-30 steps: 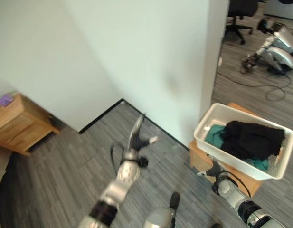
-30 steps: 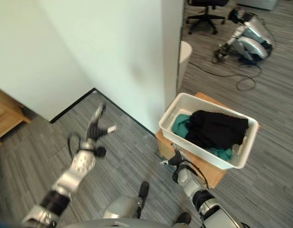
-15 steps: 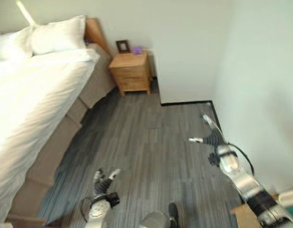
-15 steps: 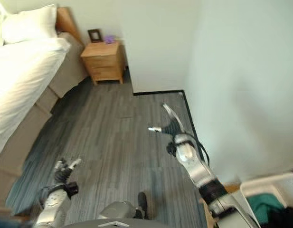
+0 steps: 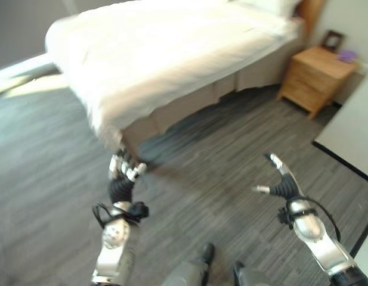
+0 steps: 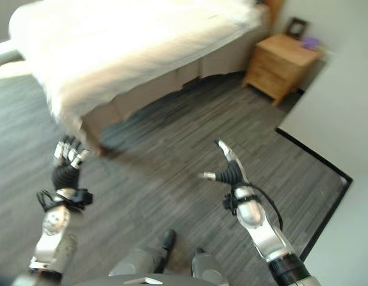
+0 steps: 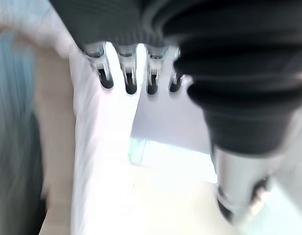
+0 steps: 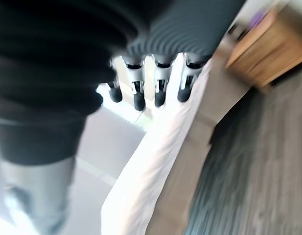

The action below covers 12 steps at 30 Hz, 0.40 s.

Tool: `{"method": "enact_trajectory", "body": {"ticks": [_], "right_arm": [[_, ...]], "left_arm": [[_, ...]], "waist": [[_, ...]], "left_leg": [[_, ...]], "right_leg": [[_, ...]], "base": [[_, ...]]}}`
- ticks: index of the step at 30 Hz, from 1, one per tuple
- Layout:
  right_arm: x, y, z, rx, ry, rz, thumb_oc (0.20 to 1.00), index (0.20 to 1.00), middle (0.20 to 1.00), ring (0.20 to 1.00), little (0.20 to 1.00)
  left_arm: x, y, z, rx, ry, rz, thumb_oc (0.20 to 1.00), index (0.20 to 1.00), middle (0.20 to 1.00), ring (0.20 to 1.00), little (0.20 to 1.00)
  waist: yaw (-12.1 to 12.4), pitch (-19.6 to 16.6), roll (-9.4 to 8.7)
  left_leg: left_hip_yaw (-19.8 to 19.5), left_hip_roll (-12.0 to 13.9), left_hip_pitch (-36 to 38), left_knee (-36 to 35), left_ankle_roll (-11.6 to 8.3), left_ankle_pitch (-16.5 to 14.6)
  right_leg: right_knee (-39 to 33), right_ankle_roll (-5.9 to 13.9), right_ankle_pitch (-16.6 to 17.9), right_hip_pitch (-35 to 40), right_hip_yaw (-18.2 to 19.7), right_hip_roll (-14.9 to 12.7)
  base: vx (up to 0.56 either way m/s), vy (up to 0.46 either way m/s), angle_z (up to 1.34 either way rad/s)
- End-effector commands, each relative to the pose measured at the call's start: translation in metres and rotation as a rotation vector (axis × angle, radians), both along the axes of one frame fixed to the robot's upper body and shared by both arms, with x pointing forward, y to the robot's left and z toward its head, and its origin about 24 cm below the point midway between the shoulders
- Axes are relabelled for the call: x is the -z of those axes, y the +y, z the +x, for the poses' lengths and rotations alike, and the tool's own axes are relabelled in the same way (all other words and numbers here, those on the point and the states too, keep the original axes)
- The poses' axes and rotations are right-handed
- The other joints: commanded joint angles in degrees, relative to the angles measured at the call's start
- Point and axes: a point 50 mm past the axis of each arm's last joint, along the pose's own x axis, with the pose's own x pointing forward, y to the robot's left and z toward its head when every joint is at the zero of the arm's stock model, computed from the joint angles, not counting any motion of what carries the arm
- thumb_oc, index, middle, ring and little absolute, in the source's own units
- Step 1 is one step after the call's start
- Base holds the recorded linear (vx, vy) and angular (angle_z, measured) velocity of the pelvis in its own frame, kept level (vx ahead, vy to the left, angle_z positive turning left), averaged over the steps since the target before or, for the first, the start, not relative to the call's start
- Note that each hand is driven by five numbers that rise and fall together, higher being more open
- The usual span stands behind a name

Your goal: Pick up bed clothes into laundry basket.

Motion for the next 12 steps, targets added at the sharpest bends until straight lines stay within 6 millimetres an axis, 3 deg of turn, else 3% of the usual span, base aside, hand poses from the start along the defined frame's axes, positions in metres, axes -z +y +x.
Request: {"method": "enact_trajectory", "body": {"ticks": [1, 2, 3, 6, 8, 9, 12], "right_arm": [[-0.041, 0.013, 0.027, -0.103, -0.166, -0.036, 1.0, 1.0, 1.0, 1.0, 1.0], [-0.042, 0.014, 0.027, -0.104, -0.168, -0.036, 1.0, 1.0, 1.0, 1.0, 1.0], [-0.044, 0.017, 0.029, -0.11, -0.166, -0.028, 1.0, 1.0, 1.0, 1.0, 1.0], [-0.042, 0.015, 0.025, -0.106, -0.144, 0.02, 1.0, 1.0, 1.0, 1.0, 1.0], [-0.038, 0.011, 0.023, -0.087, -0.121, 0.042, 1.0, 1.0, 1.0, 1.0, 1.0], [-0.036, 0.012, 0.022, -0.092, -0.107, 0.051, 1.0, 1.0, 1.0, 1.0, 1.0], [-0.031, 0.007, 0.02, -0.057, -0.087, 0.077, 1.0, 1.0, 1.0, 1.0, 1.0]], "left_arm": [[-0.019, 0.002, 0.001, -0.007, -0.1, 0.085, 1.0, 1.0, 1.0, 1.0, 1.0], [-0.019, 0.003, 0.001, -0.007, -0.102, 0.085, 1.0, 1.0, 1.0, 1.0, 1.0], [-0.011, 0.002, -0.002, -0.006, -0.067, 0.058, 1.0, 1.0, 1.0, 1.0, 1.0], [0.003, 0.0, -0.002, 0.021, 0.006, 0.061, 1.0, 1.0, 1.0, 1.0, 1.0], [0.014, -0.002, -0.004, 0.058, 0.068, 0.078, 1.0, 1.0, 1.0, 1.0, 1.0], [0.018, -0.002, -0.008, 0.069, 0.093, 0.081, 1.0, 1.0, 1.0, 1.0, 1.0], [0.027, -0.004, -0.01, 0.091, 0.146, 0.099, 1.0, 1.0, 1.0, 1.0, 1.0]], "waist": [[-0.14, 1.75, -0.6], [-0.09, 1.77, -0.55], [-0.95, 1.45, -1.36], [-2.55, 1.17, -2.55], [-4.63, -0.05, -2.16], [-5.15, -0.45, -1.77], [-6.12, -1.49, -1.25]], "left_leg": [[12.6, 12.3, 5.12, -2.29, -4.97, 5.82], [12.69, 12.4, 4.95, -2.23, -4.99, 5.99], [21.66, 15.74, 6.64, 0.66, -5.08, 4.42], [23.28, 15.49, 7.92, 8.31, -5.76, 0.84], [27.47, 17.54, 11.91, 6.55, -5.99, 0.19], [27.4, 16.68, 13.32, 3.73, -5.63, -0.57], [27.13, 16.57, 15.37, -1.75, -6.21, 1.42]], "right_leg": [[-22.28, 2.17, 7.81, 14.02, -9.66, -6.13], [-22.39, 2.14, 8.08, 13.88, -9.54, -6.05], [-22.78, 2.17, 9.08, 13.1, -13.86, -7.19], [-22.59, 1.73, 9.87, 13.42, -18.27, -8.75], [-22.13, 2.03, 9.53, 12.91, -21.69, -8.79], [-22.04, 2.09, 9.67, 12.97, -22.02, -8.52], [-21.24, 2.62, 10.33, 13.16, -24.5, -8.95]], "base": [[-0.1, -0.084, 1.85], [-0.16, -0.135, 2.11], [-0.19, -0.136, 1.69], [-0.18, -0.138, 1.32], [-0.06, -0.02, 1.23], [0.04, 0.02, 0.83], [0.01, 0.053, 0.22]]}}
